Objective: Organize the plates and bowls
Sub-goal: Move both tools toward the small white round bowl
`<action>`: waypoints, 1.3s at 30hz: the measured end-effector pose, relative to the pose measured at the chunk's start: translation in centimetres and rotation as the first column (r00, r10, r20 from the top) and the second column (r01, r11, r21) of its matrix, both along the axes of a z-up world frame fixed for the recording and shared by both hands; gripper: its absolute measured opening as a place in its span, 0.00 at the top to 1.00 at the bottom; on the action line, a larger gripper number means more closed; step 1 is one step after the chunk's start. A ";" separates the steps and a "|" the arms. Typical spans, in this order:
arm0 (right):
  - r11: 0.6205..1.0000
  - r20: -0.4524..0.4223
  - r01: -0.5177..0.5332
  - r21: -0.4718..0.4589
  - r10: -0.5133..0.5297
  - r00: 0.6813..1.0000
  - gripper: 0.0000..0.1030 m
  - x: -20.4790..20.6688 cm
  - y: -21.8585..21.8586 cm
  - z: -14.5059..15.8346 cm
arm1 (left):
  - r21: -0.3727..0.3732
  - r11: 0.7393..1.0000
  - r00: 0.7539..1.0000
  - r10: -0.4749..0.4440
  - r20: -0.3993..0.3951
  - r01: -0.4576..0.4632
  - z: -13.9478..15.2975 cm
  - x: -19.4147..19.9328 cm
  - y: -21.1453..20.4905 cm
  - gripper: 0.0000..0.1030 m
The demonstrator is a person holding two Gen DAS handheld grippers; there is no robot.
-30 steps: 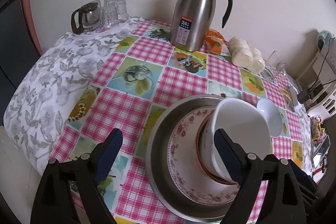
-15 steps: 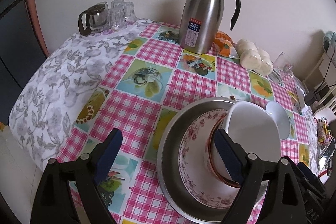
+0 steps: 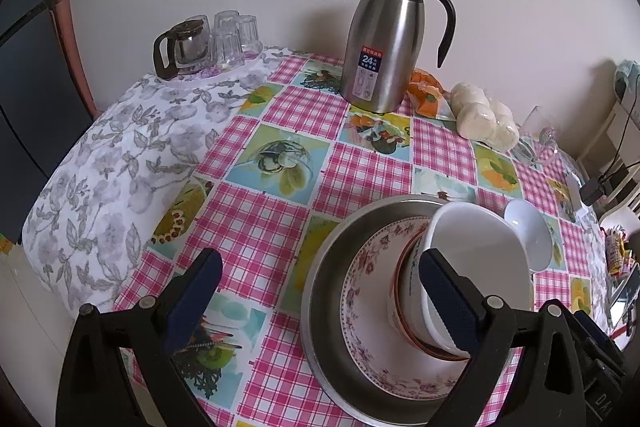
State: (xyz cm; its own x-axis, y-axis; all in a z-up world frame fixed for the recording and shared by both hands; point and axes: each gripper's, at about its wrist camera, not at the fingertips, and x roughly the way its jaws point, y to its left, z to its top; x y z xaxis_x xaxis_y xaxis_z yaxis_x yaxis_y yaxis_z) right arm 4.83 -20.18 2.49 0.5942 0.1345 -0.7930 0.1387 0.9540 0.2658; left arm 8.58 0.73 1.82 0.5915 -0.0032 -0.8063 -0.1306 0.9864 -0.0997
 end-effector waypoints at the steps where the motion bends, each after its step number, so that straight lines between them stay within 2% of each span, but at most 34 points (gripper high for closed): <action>1: 1.000 0.001 0.001 0.001 -0.001 1.000 0.00 0.0 -0.1 0.0 | 0.002 1.000 1.000 -0.001 0.003 0.001 0.1 0.0 -0.1 0.04; 5: 1.000 0.006 0.009 0.011 -0.009 1.000 0.00 -0.2 -0.7 0.3 | 0.009 1.000 1.000 -0.008 0.007 0.008 0.4 -0.2 -0.7 0.04; 9: 0.999 0.015 0.030 0.019 -0.030 0.999 0.00 -0.5 -1.9 0.5 | -0.015 1.000 1.000 -0.026 0.005 0.026 0.9 -0.3 -1.5 0.04; 13: 0.997 0.008 0.081 0.000 -0.081 0.997 0.00 -0.8 -3.7 0.4 | -0.010 0.998 0.998 -0.059 0.018 0.059 1.5 -0.2 -3.0 0.04; 19: 0.988 -0.001 0.156 0.002 -0.156 0.988 0.00 -1.4 -7.2 0.1 | -0.032 0.992 0.992 -0.122 0.031 0.123 2.4 0.0 -5.9 0.04; 27: 0.972 -0.010 0.233 -0.022 -0.233 0.972 0.00 -1.7 -11.1 -0.6 | -0.039 0.967 0.968 -0.248 0.040 0.250 2.7 0.2 -10.7 0.04; 34: 0.963 -0.026 0.269 -0.004 -0.269 0.963 0.00 -1.0 -13.4 -2.2 | -0.072 0.944 0.946 -0.324 -0.025 0.322 0.9 1.7 -14.1 0.04; 39: 0.959 -0.030 0.280 0.030 -0.279 0.960 0.00 0.1 -14.1 -3.6 | -0.072 0.938 0.934 -0.344 -0.096 0.338 -1.1 3.4 -16.3 0.05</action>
